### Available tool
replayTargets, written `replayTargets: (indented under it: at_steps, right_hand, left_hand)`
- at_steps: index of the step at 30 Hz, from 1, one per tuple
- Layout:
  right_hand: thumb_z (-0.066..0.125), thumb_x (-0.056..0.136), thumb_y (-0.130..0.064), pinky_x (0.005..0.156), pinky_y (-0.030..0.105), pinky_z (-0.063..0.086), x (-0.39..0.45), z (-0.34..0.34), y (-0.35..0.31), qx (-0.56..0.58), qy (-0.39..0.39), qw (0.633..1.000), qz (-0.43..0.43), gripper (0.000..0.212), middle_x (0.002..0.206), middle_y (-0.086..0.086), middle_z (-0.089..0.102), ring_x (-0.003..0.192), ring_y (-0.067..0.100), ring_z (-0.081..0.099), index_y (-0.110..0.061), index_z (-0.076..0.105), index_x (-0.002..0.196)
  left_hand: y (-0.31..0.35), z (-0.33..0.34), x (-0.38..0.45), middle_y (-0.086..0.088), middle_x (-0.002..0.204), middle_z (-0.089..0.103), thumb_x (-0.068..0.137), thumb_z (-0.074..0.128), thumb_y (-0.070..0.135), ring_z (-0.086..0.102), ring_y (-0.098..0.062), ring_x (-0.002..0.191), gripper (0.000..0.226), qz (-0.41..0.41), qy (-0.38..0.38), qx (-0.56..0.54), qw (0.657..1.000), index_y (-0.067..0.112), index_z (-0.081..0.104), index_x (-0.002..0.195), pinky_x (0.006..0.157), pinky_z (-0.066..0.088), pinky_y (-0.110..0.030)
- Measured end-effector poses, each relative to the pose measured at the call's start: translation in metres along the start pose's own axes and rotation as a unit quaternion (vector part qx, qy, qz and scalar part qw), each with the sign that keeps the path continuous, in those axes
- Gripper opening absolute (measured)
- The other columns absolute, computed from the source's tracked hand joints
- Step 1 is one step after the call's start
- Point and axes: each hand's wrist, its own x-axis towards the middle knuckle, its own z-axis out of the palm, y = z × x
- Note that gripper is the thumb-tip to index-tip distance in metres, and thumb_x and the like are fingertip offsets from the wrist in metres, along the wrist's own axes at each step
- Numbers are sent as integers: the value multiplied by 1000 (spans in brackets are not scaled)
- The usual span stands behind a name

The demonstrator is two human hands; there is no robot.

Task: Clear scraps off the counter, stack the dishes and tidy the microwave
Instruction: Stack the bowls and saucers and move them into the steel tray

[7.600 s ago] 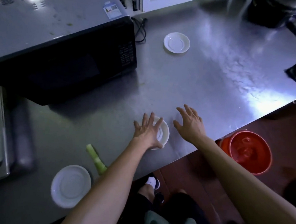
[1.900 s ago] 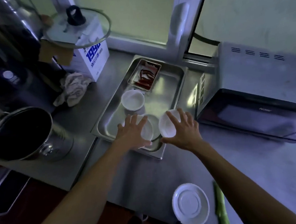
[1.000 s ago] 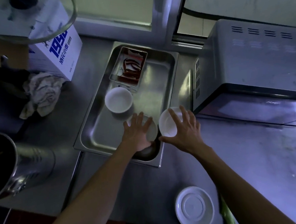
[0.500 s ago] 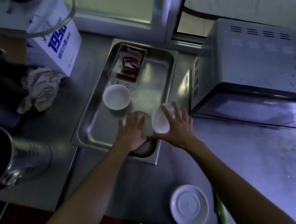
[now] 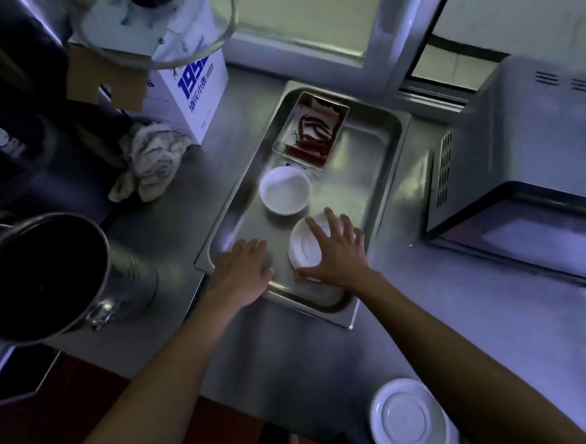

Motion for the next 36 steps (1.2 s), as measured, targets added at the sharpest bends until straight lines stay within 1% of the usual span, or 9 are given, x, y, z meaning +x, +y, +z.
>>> replayTargets:
  at_steps: [4,7,12,15,21,24,28,31,36]
  right_hand:
    - [66,66,-81,117,61,15,8,16,-6,-10,-42,999,15,122,166,6,-12,150,42,-2,-38,-2,157]
    - [68,66,-79,117,61,15,14,21,-9,-22,-57,998,26,123,166,6,-13,150,43,-3,-36,-3,157]
    - [70,66,-77,119,62,8,18,27,-13,-18,-58,997,36,125,165,7,-17,150,44,-10,-35,-5,157]
    - [70,68,-76,120,63,1,18,29,-11,-11,-67,997,43,126,164,7,-24,149,44,-19,-34,-9,157]
    - [66,72,-77,119,65,-1,15,32,-13,-19,-61,997,46,123,163,8,-27,148,43,-23,-31,-10,158]
    - [59,78,-76,120,62,2,9,31,-14,-27,-40,997,53,113,165,7,-22,150,40,-20,-31,-6,158]
    - [56,90,-61,123,57,5,-10,24,-10,-17,10,998,67,91,167,5,-14,152,36,-16,-30,6,159]
    - [53,94,-55,122,52,7,-28,13,-8,-12,41,995,87,80,168,6,-6,153,34,-10,-28,13,158]
    - [52,95,-55,121,50,14,-73,-11,-2,12,67,990,120,73,167,5,5,153,31,4,-30,18,155]
  left_hand:
    - [-12,5,-3,0,148,45,97,48,44,39,-24,137,55,-18,-16,-40,999,17,40,145,106,42,-44]
    - [-15,7,-3,1,148,46,97,49,44,38,-23,138,55,-16,-13,-55,998,18,41,145,106,42,-43]
    - [-14,9,1,2,140,51,94,50,44,42,-23,133,47,-3,-12,-59,998,21,47,134,100,44,-46]
    - [-14,11,2,2,140,51,93,50,44,42,-23,132,48,6,-12,-61,998,22,46,135,99,43,-47]
    - [-9,12,7,1,143,48,95,48,42,39,-23,135,50,30,-21,-49,998,20,44,139,100,40,-46]
    - [-8,11,7,-1,143,48,96,49,39,39,-24,134,49,48,-22,-46,998,17,44,140,101,42,-47]
    - [0,5,3,-2,143,47,95,51,36,39,-25,133,48,73,-21,-46,996,16,45,139,102,42,-48]
    - [11,-4,-1,-2,138,50,95,50,35,42,-27,131,43,91,-16,-36,995,17,48,134,99,43,-48]
    - [37,-19,-20,-1,147,47,96,51,42,41,-27,133,54,112,8,-37,993,23,44,145,102,40,-47]
